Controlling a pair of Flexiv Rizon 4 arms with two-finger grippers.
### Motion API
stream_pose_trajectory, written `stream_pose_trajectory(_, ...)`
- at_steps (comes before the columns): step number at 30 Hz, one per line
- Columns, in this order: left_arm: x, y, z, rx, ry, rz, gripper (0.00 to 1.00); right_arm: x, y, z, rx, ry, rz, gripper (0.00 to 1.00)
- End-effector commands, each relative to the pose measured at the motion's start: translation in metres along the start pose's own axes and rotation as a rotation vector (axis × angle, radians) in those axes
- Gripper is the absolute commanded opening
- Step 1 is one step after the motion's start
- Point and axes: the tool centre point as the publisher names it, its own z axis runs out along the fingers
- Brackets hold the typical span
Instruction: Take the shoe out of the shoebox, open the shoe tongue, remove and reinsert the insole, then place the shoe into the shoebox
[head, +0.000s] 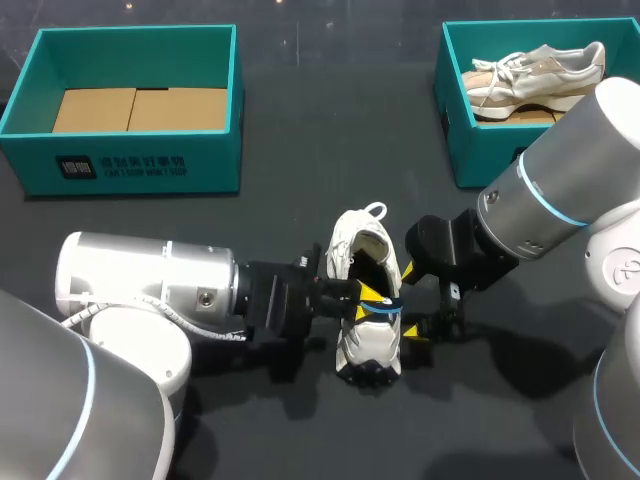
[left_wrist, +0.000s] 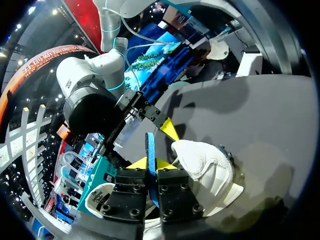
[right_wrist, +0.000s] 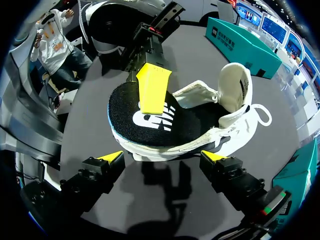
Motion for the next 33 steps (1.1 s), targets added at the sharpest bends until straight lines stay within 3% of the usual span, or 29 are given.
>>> stream_pose_trajectory(1, 0.003, 0.008, 0.011, -0.019, 0.021, 0.007, 0.00, 0.001, 0.000, 0.000, 0.000, -0.003, 0.000, 1.00)
stream_pose_trajectory(12, 0.001, 0.040, 0.013, -0.153, 0.025, 0.068, 0.00, 0.001, 0.000, 0.000, 0.000, -0.003, 0.000, 1.00)
stream_pose_trajectory(17, -0.002, 0.030, 0.009, -0.109, 0.014, 0.023, 0.00, 0.001, 0.000, 0.000, 0.000, -0.003, 0.000, 1.00)
stream_pose_trajectory(19, -0.003, 0.023, 0.006, -0.078, 0.010, -0.007, 0.30, 0.001, 0.000, 0.000, 0.000, -0.003, 0.000, 1.00)
stream_pose_trajectory(21, -0.006, 0.014, 0.003, -0.035, 0.005, -0.043, 0.42, 0.001, 0.000, 0.000, 0.000, -0.003, 0.000, 1.00)
stream_pose_trajectory(24, -0.008, 0.008, 0.000, 0.015, 0.013, -0.096, 0.45, 0.001, 0.000, 0.000, 0.000, -0.003, 0.000, 1.00)
stream_pose_trajectory(26, -0.008, 0.006, 0.000, 0.017, 0.020, -0.099, 0.39, 0.001, 0.000, 0.000, 0.000, -0.003, 0.000, 1.00)
stream_pose_trajectory(30, -0.006, 0.003, 0.001, 0.003, 0.054, -0.088, 0.00, 0.001, 0.000, 0.000, 0.000, -0.003, 0.000, 1.00)
stream_pose_trajectory(33, -0.003, 0.006, 0.006, -0.029, 0.077, -0.057, 0.00, 0.001, 0.000, 0.000, 0.000, -0.003, 0.000, 1.00)
